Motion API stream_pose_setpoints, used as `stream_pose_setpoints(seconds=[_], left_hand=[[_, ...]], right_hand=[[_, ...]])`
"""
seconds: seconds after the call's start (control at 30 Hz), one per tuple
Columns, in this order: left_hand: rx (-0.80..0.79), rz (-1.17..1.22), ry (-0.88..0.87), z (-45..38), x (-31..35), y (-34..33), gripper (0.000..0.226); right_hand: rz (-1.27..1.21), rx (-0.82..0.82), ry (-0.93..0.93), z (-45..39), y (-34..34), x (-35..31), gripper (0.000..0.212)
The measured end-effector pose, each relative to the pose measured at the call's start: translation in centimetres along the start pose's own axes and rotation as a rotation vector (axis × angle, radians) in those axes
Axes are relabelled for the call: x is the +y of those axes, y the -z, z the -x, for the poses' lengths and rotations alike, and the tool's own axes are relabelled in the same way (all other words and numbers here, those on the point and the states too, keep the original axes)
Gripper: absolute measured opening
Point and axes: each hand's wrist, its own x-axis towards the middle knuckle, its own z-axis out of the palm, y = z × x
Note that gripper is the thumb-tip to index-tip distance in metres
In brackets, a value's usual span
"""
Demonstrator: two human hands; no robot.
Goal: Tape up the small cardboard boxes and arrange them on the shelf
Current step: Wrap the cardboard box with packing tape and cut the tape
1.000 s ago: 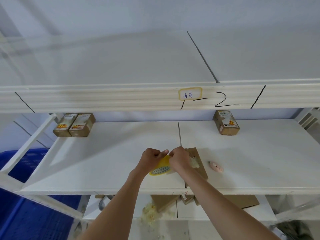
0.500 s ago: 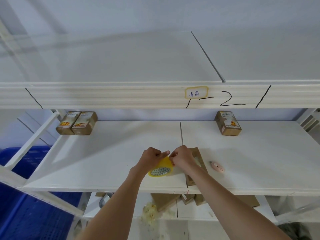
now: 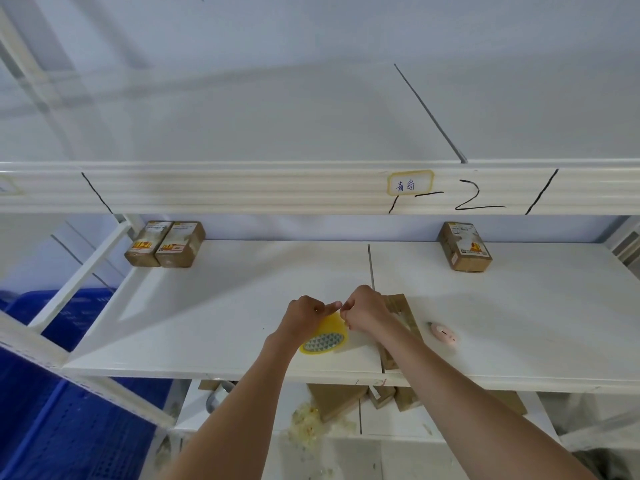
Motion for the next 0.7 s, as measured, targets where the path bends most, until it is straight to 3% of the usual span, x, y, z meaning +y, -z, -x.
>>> stream_pose_setpoints(seconds=[0.17, 0.3, 0.47, 0.6, 0.7], left_hand=[[0.005, -0.015, 0.010, 0.8, 0.1, 0.2, 0.060], [0.071, 0.103, 0.068, 1.6, -0.5, -0.2, 0.069], [0.075, 0.094, 0.079, 2.0, -1.2, 0.2, 0.068], [0.002, 0.228, 0.127, 2.6, -1.2, 0.1, 0.065], [-0.119, 0.443, 0.171, 3.4, -1.7, 0.7, 0.047]], right_hand=[[0.013, -0.029, -0.002, 0.0, -0.2, -0.8, 0.018], [0.036, -0.080, 0.049, 0.4, 0.1, -0.7, 0.024], [-0.148, -0.237, 0.023, 0.8, 0.6, -0.4, 0.023], [-0.114, -0.188, 0.036, 0.8, 0.1, -0.6, 0.023], [-0.097, -0.153, 0.031, 0.6, 0.4, -0.4, 0.023]])
